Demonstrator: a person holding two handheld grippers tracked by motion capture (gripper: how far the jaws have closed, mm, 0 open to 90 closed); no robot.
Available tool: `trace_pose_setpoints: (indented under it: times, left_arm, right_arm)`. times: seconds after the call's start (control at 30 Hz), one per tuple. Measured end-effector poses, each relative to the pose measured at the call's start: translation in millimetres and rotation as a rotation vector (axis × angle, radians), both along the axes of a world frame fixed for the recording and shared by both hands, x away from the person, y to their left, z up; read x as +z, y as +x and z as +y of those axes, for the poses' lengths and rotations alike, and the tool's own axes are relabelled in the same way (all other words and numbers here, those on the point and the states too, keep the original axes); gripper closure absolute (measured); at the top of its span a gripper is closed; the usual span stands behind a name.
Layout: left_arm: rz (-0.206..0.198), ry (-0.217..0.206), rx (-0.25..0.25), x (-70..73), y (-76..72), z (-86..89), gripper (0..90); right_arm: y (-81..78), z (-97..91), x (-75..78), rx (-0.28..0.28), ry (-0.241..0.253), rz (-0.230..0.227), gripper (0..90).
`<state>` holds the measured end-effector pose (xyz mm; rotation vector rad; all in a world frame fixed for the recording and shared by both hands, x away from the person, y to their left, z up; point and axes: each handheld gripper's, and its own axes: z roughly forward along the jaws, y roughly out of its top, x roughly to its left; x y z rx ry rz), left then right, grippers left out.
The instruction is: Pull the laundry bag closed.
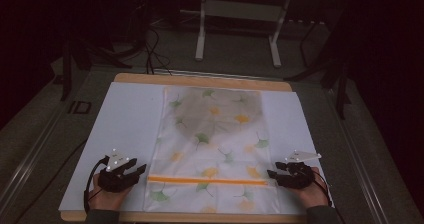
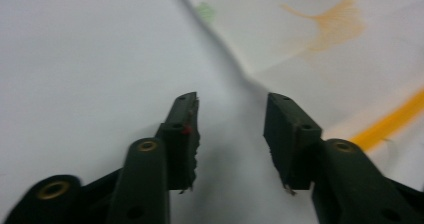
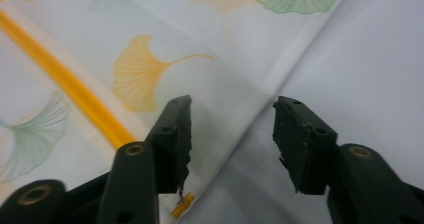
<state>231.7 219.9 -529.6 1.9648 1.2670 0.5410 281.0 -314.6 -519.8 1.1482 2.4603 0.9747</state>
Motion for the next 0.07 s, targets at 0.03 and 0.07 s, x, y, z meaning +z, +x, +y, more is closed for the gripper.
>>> trace_pose_setpoints:
  times: [0.03,0.07]
  left_arm:
    - [0.0,0.003,0.015,-0.9,1.2,1.0,53.5]
    - [-0.003,0.011,0.043,-2.1,2.9,3.1,51.9]
  right_arm:
    - [0.8,0.3,-0.9,-0.009,-0.002,-0.002,47.9]
    - [1.9,0.4,-2.2,-0.017,-0.002,-0.001,46.4]
